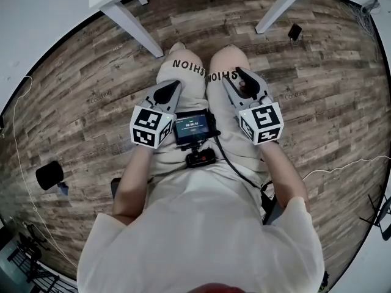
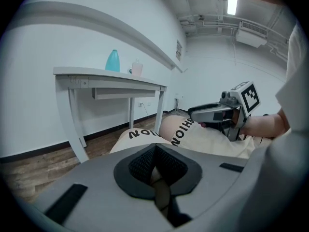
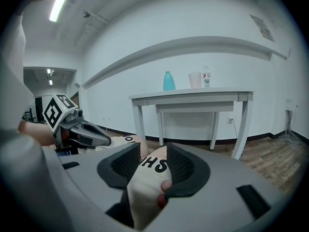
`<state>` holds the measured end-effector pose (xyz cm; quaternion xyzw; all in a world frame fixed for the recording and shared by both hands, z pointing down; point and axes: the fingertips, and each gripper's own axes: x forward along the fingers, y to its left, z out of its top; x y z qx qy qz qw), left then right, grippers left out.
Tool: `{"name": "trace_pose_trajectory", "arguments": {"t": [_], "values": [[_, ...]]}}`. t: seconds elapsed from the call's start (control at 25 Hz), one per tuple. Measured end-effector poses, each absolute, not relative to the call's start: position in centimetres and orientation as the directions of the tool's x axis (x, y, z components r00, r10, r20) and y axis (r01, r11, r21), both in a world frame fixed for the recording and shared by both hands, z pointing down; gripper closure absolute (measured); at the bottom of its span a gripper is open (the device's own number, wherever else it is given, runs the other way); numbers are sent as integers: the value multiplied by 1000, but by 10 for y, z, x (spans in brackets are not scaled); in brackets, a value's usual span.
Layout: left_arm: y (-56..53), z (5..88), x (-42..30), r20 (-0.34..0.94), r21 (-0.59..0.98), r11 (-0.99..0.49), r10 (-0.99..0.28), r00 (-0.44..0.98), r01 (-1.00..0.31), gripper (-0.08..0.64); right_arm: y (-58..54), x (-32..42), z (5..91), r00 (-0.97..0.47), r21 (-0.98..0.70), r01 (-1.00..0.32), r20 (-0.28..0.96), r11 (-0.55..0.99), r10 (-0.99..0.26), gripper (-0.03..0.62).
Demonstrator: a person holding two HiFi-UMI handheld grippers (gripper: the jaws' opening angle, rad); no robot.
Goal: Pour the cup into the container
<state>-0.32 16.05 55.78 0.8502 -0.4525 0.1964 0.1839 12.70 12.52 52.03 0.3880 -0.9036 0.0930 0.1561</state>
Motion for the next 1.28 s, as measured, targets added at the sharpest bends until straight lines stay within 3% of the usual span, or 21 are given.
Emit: {"name": "trace_pose_trajectory", "arguments": {"t": [0.76, 1.28], "values": [[155, 557, 1, 528, 70, -526, -702, 479, -848, 549, 125, 136, 524, -636, -36, -743, 350, 668, -688, 419], [160, 563, -15, 525, 127, -485, -707, 474, -865, 549, 126, 116, 527, -669, -47, -712, 349, 700, -657, 419]]}}
